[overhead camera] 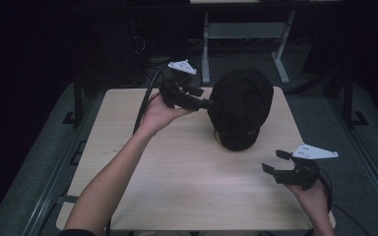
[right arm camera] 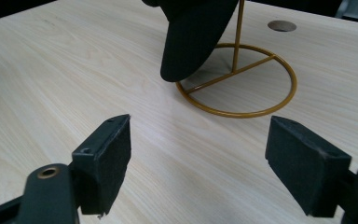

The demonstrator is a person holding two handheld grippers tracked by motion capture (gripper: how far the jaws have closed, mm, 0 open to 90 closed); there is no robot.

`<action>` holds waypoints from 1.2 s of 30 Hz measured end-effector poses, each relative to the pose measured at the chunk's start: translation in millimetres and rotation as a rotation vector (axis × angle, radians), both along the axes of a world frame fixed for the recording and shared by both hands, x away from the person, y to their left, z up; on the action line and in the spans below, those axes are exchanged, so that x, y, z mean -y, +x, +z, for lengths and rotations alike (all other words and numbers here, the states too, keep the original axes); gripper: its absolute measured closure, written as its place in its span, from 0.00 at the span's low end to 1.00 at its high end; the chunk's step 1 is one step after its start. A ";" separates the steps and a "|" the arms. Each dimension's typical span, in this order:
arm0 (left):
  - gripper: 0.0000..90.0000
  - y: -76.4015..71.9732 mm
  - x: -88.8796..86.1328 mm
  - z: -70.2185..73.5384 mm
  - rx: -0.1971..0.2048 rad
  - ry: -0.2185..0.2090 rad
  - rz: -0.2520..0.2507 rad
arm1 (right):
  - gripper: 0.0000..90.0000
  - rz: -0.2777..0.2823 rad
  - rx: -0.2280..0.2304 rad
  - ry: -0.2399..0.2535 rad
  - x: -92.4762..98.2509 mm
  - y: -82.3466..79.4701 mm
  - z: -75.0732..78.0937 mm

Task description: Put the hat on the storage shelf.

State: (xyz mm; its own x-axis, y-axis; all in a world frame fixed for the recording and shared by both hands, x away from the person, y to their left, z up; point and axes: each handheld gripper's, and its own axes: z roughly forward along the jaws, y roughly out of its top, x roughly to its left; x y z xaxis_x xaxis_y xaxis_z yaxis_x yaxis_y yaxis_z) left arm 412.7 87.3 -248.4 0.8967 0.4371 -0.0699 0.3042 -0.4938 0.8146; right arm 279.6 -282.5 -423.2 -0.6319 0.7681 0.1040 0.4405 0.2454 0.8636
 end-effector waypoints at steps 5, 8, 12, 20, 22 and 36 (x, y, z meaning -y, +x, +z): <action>0.40 -9.2 -11.7 -6.6 -0.003 -0.012 0.013 | 0.24 0.005 0.012 0.009 -3.4 -0.6 2.7; 0.40 -14.3 -20.0 -11.4 -0.004 -0.008 0.027 | 0.24 0.006 0.006 0.001 -4.4 -0.4 2.2; 0.39 -19.4 -31.1 -18.2 -0.006 -0.008 0.036 | 0.24 0.006 0.001 -0.007 -5.3 0.1 1.6; 0.38 -31.0 -51.8 -30.3 -0.011 -0.020 0.058 | 0.24 0.013 0.002 -0.026 -8.9 -0.1 1.1; 0.37 -33.5 -56.1 -33.5 -0.013 -0.024 0.066 | 0.24 0.015 -0.002 -0.033 -10.2 -0.5 1.1; 0.31 -48.1 -80.8 -52.0 -0.015 -0.034 0.095 | 0.24 0.017 -0.003 -0.055 -15.0 -1.0 0.0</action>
State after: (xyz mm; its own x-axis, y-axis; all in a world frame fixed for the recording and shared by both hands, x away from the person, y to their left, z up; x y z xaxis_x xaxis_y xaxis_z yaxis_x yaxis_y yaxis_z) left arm 364.6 168.1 -300.4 0.8501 0.5172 -0.0993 0.3605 -0.4340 0.8257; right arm 278.7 -267.5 -423.3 -0.6449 0.7616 0.0638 0.4381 0.2999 0.8475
